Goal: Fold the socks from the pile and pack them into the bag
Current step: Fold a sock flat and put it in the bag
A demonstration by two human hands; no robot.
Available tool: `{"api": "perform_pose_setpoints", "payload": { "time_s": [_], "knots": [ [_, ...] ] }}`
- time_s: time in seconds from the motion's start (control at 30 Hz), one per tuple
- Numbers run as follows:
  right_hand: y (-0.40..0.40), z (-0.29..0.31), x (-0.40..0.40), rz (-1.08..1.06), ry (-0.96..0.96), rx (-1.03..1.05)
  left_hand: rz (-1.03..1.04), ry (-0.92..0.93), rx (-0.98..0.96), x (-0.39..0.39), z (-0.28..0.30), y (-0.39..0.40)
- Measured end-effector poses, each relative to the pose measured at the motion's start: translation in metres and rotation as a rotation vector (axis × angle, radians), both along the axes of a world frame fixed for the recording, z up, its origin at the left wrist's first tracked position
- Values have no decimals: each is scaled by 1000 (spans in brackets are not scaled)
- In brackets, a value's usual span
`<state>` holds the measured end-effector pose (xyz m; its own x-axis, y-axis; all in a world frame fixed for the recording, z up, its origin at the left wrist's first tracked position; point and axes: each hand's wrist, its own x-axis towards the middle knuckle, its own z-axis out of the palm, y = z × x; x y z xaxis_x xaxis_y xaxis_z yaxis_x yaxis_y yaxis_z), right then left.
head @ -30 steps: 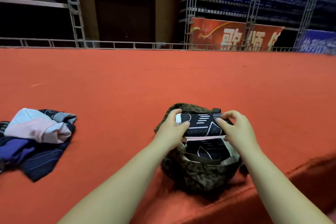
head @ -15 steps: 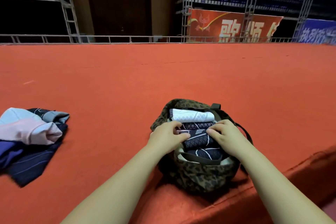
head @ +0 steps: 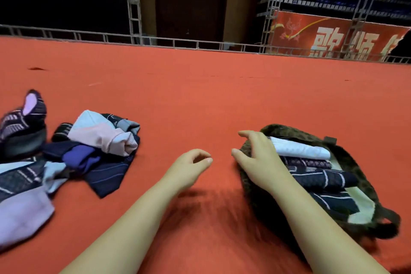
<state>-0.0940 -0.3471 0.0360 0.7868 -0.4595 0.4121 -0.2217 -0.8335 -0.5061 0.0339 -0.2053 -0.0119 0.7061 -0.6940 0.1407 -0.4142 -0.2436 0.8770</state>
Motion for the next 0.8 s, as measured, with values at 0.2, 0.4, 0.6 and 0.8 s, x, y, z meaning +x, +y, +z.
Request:
{"api": "perform_pose_setpoints", "payload": {
  "time_s": [0.2, 0.4, 0.6, 0.8],
  "knots": [
    [80, -46, 90, 230, 194, 241, 150, -62, 109, 54, -25, 112],
    [142, -91, 144, 346, 246, 381, 405, -136, 193, 89, -52, 190],
    [153, -118, 156, 336, 140, 345, 393, -292, 317, 105, -76, 212],
    [146, -118, 154, 350, 7, 556, 318, -363, 201, 116, -72, 206]
  ]
}}
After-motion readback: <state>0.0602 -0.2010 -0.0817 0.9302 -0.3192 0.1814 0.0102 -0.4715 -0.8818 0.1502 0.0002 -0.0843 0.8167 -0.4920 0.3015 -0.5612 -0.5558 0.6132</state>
